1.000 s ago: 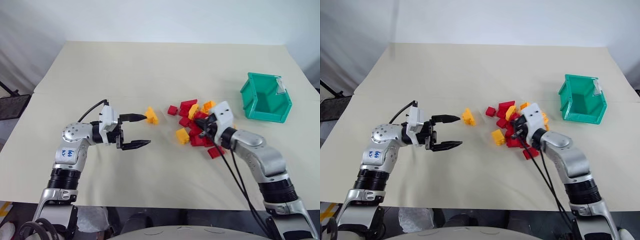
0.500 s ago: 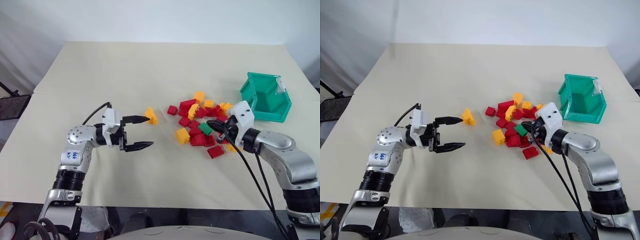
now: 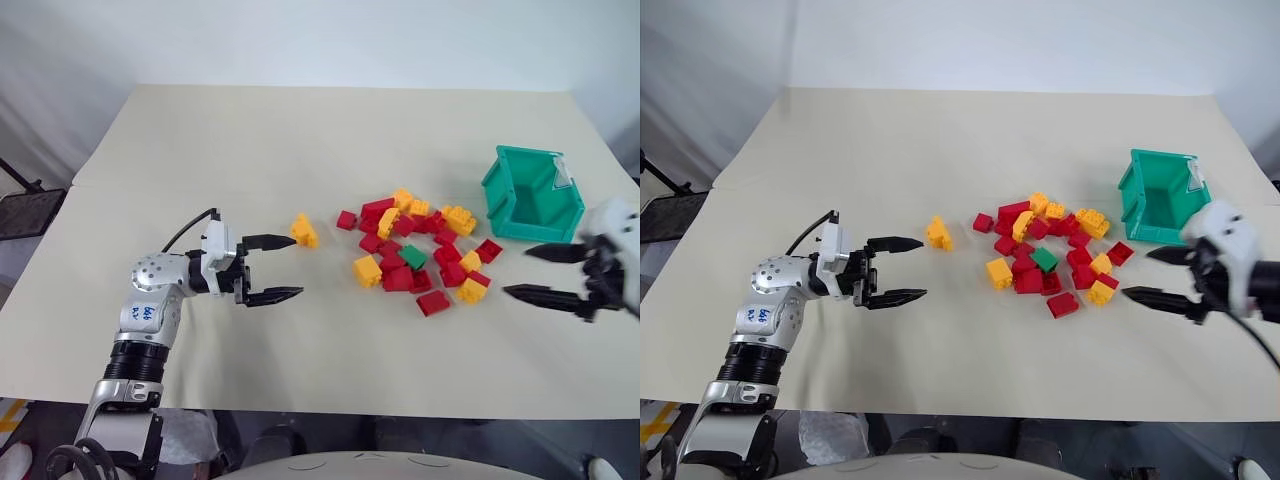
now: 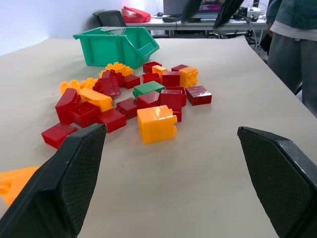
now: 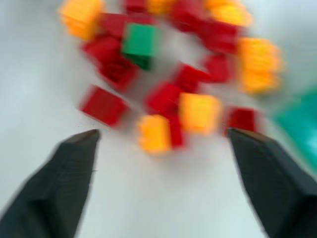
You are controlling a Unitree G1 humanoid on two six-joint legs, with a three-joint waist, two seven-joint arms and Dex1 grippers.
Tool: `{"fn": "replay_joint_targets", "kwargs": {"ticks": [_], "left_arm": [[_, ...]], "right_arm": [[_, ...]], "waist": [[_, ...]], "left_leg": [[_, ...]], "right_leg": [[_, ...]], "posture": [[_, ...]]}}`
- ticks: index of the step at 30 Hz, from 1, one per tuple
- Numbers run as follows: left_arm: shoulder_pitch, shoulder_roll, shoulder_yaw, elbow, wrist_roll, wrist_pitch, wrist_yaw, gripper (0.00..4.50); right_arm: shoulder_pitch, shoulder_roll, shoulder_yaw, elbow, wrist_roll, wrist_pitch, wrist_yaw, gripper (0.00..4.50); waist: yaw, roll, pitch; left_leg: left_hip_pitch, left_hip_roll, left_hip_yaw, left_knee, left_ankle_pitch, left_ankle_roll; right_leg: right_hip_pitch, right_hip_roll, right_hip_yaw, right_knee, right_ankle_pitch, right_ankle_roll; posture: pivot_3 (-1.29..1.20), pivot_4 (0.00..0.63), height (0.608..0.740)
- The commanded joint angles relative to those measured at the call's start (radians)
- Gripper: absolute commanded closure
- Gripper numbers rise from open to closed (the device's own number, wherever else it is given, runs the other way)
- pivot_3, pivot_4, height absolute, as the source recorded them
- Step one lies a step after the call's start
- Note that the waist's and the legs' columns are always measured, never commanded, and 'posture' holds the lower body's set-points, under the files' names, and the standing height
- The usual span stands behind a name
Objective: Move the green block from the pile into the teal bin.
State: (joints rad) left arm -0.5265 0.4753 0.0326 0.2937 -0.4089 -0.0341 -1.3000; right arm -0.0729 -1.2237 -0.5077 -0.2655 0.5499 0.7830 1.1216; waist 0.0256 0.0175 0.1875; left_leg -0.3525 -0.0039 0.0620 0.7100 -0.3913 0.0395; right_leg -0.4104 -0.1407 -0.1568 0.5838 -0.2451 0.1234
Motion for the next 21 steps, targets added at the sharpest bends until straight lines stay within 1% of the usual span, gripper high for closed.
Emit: {"fn": "replay_joint_targets", "kwargs": {"ticks": [1,3,5,10,12,14,16,21], "left_arm": [[-0.027,0.01,0.029,0.007,-0.027,-0.024,-0.016,0.0],[-0.035,0.009,0.031,0.014,-0.024,-0.03,-0.015,0.0],[-0.041,0.005,0.031,0.02,-0.021,-0.035,-0.012,0.0],[-0.036,-0.006,0.028,0.003,-0.023,-0.037,0.0,0.0],[-0.028,-0.009,0.03,-0.01,-0.025,-0.035,0.007,0.0],[0.005,-0.014,0.028,-0.047,-0.027,-0.036,0.017,0.0],[0.037,-0.018,0.031,-0.089,-0.033,-0.026,0.035,0.0],[0.073,-0.014,0.039,-0.139,-0.036,-0.011,0.064,0.0]], "right_arm": [[-0.045,0.008,0.037,-0.067,0.03,0.023,-0.032,0.06],[-0.125,0.043,0.121,-0.096,0.051,0.045,-0.078,0.06],[-0.218,0.089,0.218,-0.092,0.032,0.054,-0.129,0.06],[-0.468,0.218,0.506,0.035,-0.108,0.069,-0.224,0.06],[-0.523,0.255,0.558,0.084,-0.145,0.049,-0.229,0.06],[-0.615,0.335,0.645,0.208,-0.22,0.015,-0.257,0.06],[-0.675,0.384,0.722,0.312,-0.282,-0.034,-0.235,0.06],[-0.728,0.414,0.795,0.419,-0.35,-0.097,-0.157,0.06]], "waist": [[-0.003,0.0,0.0],[-0.006,0.0,0.0],[-0.007,0.0,0.0],[-0.006,0.0,0.001],[0.0,0.0,0.001],[-0.003,0.0,0.001],[-0.007,0.0,0.001],[-0.002,0.0,0.001]], "left_leg": [[0.0,0.0,-0.001,0.001,0.0,0.0],[0.0,0.001,-0.005,0.003,0.0,0.0],[0.001,0.001,-0.005,0.005,0.0,0.0],[0.0,0.0,-0.006,0.008,0.0,0.0],[-0.001,-0.001,-0.007,0.008,0.0,0.0],[-0.003,-0.001,-0.009,0.008,0.0,0.0],[-0.004,-0.001,-0.008,0.007,0.0,0.0],[-0.005,-0.001,-0.009,0.007,0.0,0.0]], "right_leg": [[0.0,0.0,0.001,0.001,0.0,0.0],[0.0,0.0,0.002,0.002,0.001,-0.001],[0.0,0.0,0.002,0.002,0.002,-0.002],[-0.001,-0.002,0.001,0.004,0.002,-0.003],[-0.001,-0.003,0.001,0.004,0.002,-0.003],[-0.002,-0.002,-0.001,0.004,0.002,-0.003],[-0.002,-0.003,-0.001,0.003,0.003,-0.002],[-0.003,-0.002,-0.003,0.002,0.003,-0.002]], "posture": [[0.0,0.15,0.74],[0.0,0.15,0.74],[0.0,0.15,0.74],[0.0,0.15,0.74],[0.0,0.15,0.74],[0.0,0.15,0.74],[0.0,0.15,0.74],[0.0,0.15,0.74]]}}
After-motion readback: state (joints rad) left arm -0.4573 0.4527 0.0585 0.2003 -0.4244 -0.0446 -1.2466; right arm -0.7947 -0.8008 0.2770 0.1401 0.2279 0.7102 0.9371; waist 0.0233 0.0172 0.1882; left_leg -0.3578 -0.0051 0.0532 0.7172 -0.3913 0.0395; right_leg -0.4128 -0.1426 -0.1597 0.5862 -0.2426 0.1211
